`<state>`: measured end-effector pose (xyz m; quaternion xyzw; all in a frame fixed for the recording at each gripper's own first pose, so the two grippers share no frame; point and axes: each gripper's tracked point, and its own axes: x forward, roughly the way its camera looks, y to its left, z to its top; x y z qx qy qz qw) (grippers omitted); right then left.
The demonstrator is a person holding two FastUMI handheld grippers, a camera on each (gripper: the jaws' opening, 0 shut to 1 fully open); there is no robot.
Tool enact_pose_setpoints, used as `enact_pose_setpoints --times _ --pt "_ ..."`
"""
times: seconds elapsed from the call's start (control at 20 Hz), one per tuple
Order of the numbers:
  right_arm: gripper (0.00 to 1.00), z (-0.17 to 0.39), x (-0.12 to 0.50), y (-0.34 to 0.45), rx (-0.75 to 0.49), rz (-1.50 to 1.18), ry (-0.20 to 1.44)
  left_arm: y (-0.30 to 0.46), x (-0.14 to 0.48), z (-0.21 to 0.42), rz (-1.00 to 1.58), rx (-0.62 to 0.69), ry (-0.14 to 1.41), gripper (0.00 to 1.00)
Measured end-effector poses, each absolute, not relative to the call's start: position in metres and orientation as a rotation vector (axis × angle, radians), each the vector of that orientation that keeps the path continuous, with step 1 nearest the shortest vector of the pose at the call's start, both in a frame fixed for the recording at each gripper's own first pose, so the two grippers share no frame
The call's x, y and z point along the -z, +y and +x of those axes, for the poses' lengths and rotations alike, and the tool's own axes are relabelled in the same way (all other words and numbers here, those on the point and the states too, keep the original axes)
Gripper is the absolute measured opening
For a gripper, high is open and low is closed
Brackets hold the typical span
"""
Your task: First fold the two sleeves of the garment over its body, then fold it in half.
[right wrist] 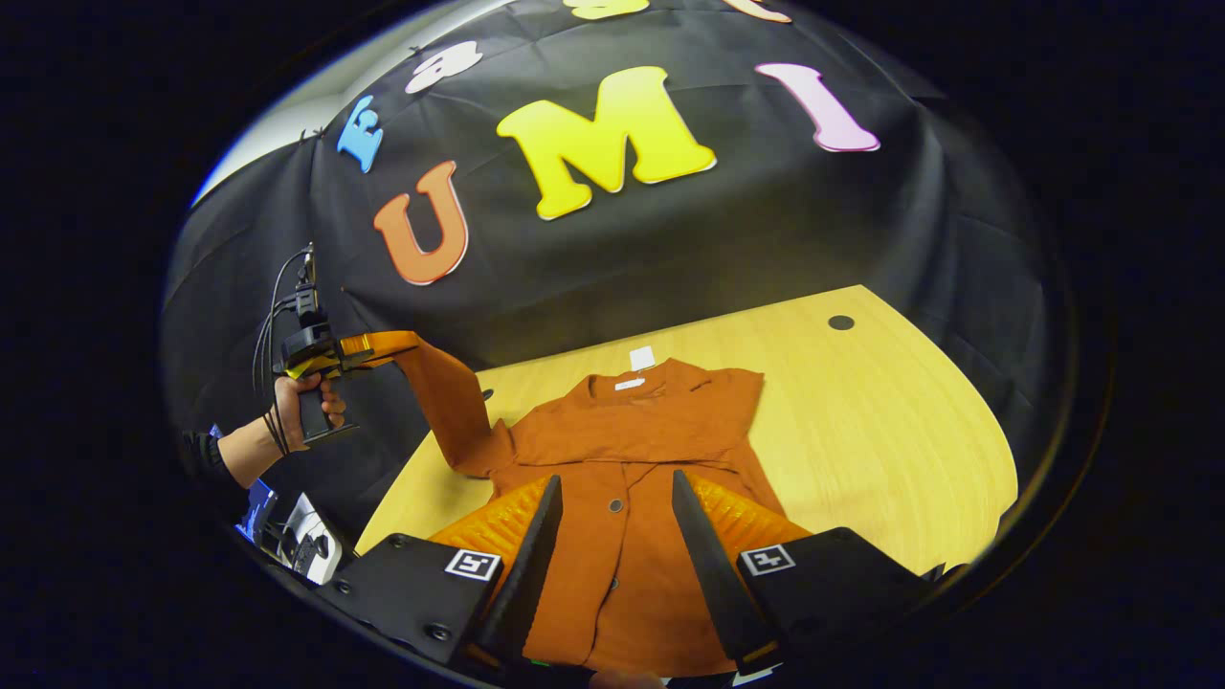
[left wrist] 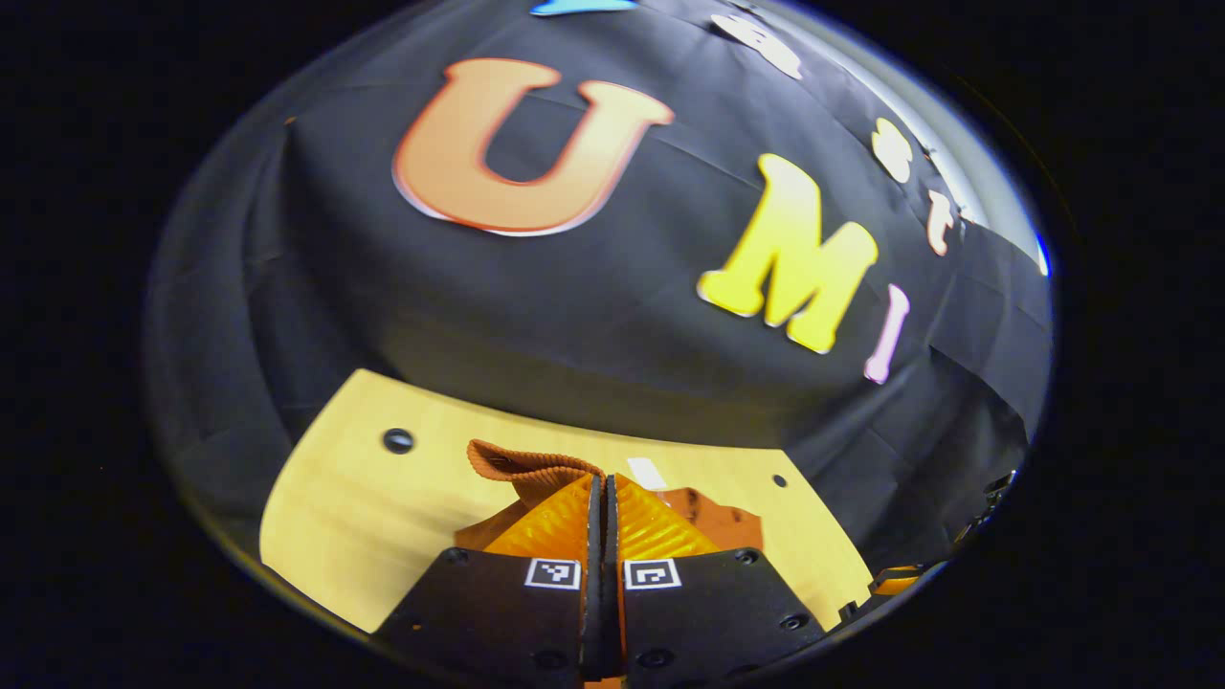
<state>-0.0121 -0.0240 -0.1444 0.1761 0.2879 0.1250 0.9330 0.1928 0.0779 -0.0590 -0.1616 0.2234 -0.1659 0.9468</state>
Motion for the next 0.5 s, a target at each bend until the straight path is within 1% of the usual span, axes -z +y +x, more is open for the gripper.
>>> enact_pose_setpoints --times 0.15,0.35,0.5 --pt "0.76 -0.021 0.142 -0.071 -0.194 0.389 0.558 -0.010 0.057 0.196 -0.292 0.443 0.485 0.03" --pt "0.76 -0.034 0.144 -0.138 -0.107 0.419 0.535 -0.096 0.103 0.194 -0.240 0.514 0.573 0.03" --pt "0.76 -0.045 0.152 -0.179 -0.044 0.438 0.543 -0.147 0.155 0.200 -0.208 0.513 0.657 0.03"
